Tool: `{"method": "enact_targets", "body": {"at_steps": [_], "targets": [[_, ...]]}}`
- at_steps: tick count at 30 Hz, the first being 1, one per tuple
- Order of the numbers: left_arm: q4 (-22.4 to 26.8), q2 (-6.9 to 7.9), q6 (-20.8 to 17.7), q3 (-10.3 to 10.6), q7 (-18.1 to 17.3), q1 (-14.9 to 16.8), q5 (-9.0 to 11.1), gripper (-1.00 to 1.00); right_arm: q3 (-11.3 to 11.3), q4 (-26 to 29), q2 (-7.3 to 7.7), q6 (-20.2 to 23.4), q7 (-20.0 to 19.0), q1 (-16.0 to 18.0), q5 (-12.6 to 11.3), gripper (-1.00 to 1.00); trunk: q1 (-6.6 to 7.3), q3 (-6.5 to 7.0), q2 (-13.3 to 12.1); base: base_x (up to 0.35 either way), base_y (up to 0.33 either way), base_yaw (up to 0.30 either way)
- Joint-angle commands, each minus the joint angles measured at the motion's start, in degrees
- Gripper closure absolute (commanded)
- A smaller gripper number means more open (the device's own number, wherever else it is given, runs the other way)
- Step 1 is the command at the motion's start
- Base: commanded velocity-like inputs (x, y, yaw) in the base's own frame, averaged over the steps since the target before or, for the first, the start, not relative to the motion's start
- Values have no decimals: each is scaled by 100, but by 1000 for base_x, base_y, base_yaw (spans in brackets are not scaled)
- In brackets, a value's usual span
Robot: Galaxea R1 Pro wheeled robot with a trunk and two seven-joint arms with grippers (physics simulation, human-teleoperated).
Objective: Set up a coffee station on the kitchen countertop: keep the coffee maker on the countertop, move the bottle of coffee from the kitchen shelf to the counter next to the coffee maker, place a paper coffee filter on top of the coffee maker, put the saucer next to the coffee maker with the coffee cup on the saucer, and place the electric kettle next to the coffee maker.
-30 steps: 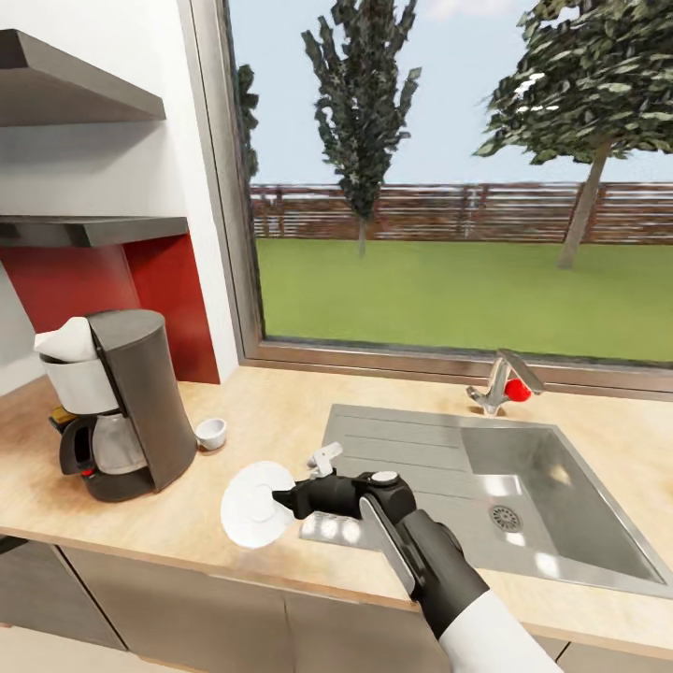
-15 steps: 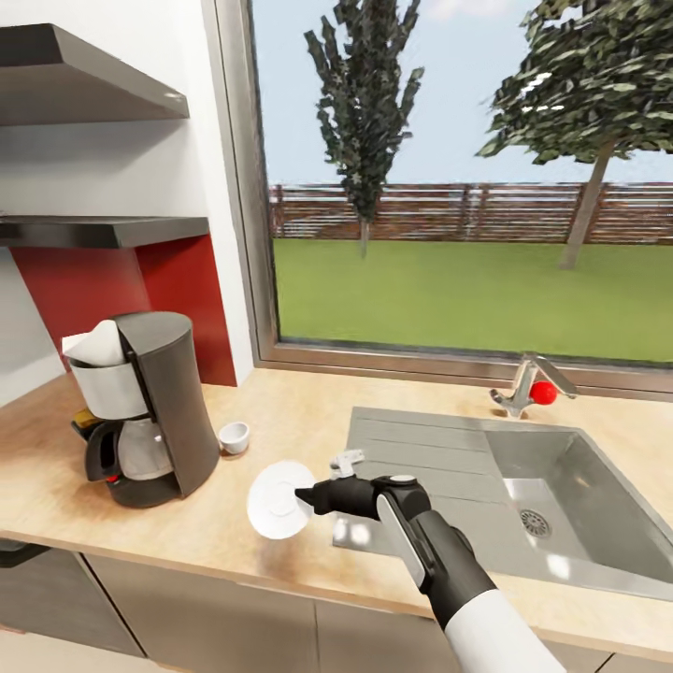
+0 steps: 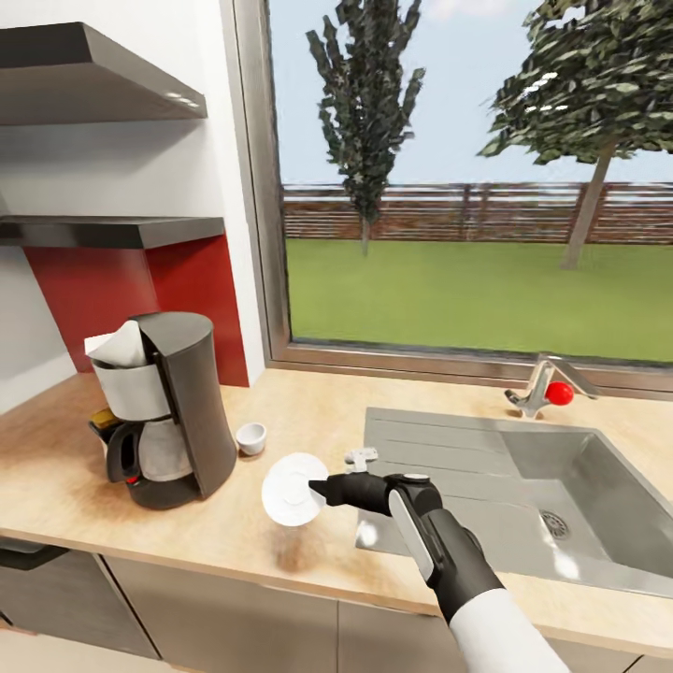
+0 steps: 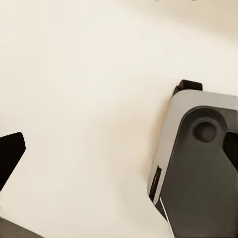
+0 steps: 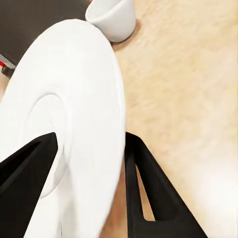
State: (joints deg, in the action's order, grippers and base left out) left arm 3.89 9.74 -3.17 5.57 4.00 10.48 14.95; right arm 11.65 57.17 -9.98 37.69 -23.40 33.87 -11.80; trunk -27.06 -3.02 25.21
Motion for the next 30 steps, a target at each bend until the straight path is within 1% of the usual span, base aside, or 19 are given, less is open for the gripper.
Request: {"method": "enact_targets", "body": {"at_steps": [1, 3, 4, 9, 17, 20, 26, 30], "targets": [[12, 2, -34, 49, 19, 0, 53, -100, -2, -61, -1, 37, 2, 5, -32, 100, -4, -13, 12, 100, 185, 0], [8, 2, -34, 54, 21, -1, 53, -100, -3, -296, -1, 37, 2, 5, -35, 100, -4, -13, 12, 121, 236, 0], [7, 2, -34, 57, 22, -2, 52, -100, -7, -527, -1, 34, 2, 5, -39, 100, -4, -13, 12, 66, 130, 0], [6, 2, -34, 58, 22, -16, 52, -100, -6, -737, -1, 29, 2, 5, -41, 100, -4, -13, 12, 22, 42, 0], [10, 9, -33, 58, 22, -61, 52, -100, -3, -909, -1, 28, 2, 5, -46, 100, -4, -13, 12, 12, 36, 0], [13, 12, -28, 54, 22, -63, 58, -100, -4, -915, -1, 28, 2, 5, -49, 100, -4, -13, 12, 105, 158, 0], [15, 10, -26, 56, 22, -64, 61, -100, -5, -918, -1, 28, 2, 5, -50, 100, -4, -13, 12, 212, 245, 0], [15, 4, -26, 63, 22, -64, 57, -100, -5, -919, -1, 28, 2, 5, -48, 100, -4, -13, 12, 61, 63, 0]]}}
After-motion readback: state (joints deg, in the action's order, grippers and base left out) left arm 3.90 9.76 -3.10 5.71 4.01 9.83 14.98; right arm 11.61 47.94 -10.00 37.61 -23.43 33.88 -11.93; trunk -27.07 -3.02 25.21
